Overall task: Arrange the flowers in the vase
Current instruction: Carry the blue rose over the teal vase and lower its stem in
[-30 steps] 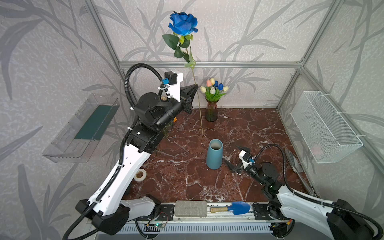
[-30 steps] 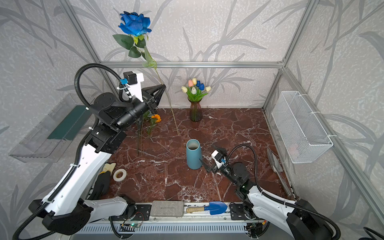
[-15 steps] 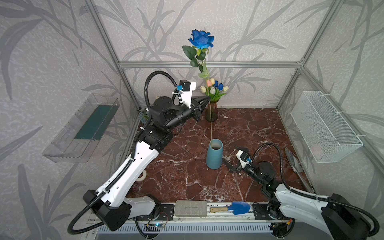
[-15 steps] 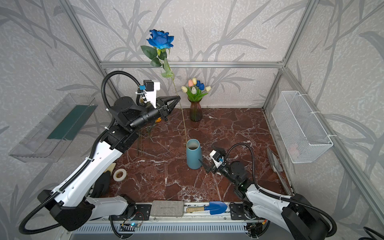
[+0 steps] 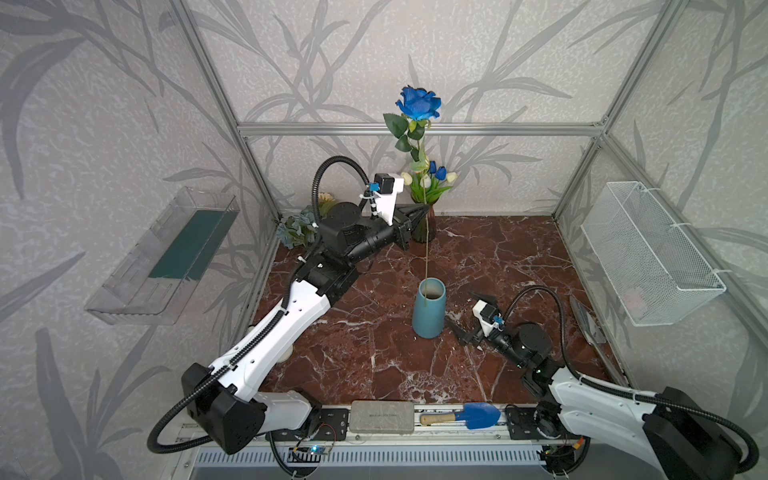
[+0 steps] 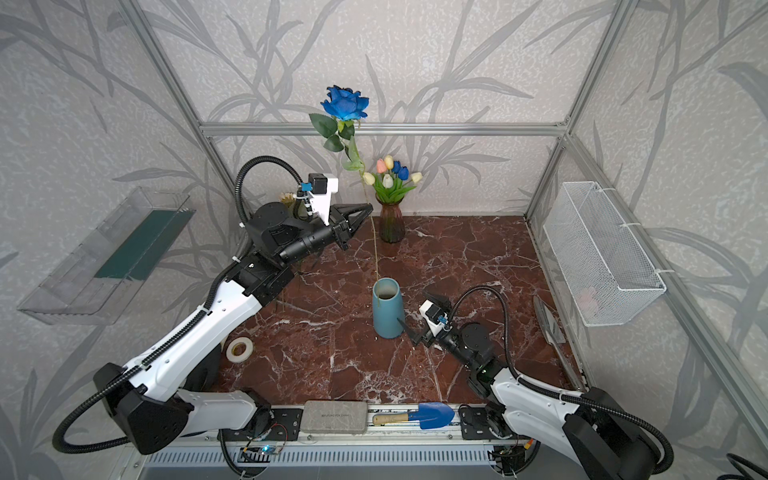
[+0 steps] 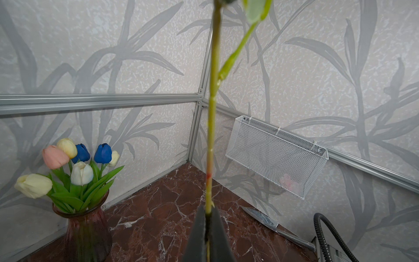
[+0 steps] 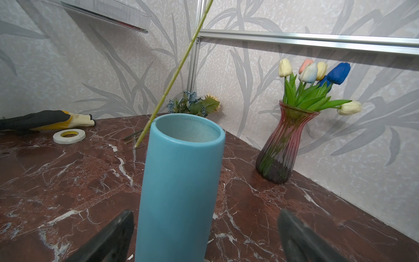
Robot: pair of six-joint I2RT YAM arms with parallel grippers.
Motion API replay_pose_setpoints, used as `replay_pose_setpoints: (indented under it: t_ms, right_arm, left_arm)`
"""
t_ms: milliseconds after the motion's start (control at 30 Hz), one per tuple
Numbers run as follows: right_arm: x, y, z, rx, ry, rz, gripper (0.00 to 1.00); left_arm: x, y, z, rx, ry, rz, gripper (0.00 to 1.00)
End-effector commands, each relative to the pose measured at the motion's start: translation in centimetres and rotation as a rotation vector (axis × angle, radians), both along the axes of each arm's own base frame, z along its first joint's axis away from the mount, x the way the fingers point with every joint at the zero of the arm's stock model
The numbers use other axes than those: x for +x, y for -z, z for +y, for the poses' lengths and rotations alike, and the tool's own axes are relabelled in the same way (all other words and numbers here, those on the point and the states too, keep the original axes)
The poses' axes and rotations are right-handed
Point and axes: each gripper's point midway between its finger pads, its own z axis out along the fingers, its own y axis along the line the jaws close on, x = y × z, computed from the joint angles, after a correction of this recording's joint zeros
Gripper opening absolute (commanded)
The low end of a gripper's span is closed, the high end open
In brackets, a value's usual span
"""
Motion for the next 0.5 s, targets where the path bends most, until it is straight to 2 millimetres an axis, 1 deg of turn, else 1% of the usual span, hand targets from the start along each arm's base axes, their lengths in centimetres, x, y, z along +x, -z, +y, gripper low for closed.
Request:
replay_pose_setpoints:
  t_ms: [0, 33, 100, 333, 467]
  right_arm:
    - [-0.3, -1.8, 0.2, 0.030, -0.011, -0.052, 0.99]
    - [-0.3, -1.8, 0.2, 0.029, -0.009, -0.052, 0.99]
    - [-0.2, -1.8, 0.2, 0.029, -0.008, -0.050, 0.99]
    - [-0.1, -1.5, 0.5, 0.026, -0.018, -0.039, 0.99]
    - [0.0, -1.3, 0.6, 0.022, -0.020, -0.035, 0.99]
  left_arm:
    - [-0.4, -0.6, -0.1, -0.015, 0.005, -0.053, 0.00]
    - [-0.5, -0.6, -0.1, -0.016, 0.006, -0.049, 0.00]
    - [-1.0, -1.4, -0.1, -0.023, 0.021, -0.057, 0.00]
    - [-3.2, -6.0, 0.8, -0.070, 0.044, -0.150, 0.00]
    - [-3.4, -7.2, 0.7, -0.071, 0.057, -0.164, 0.00]
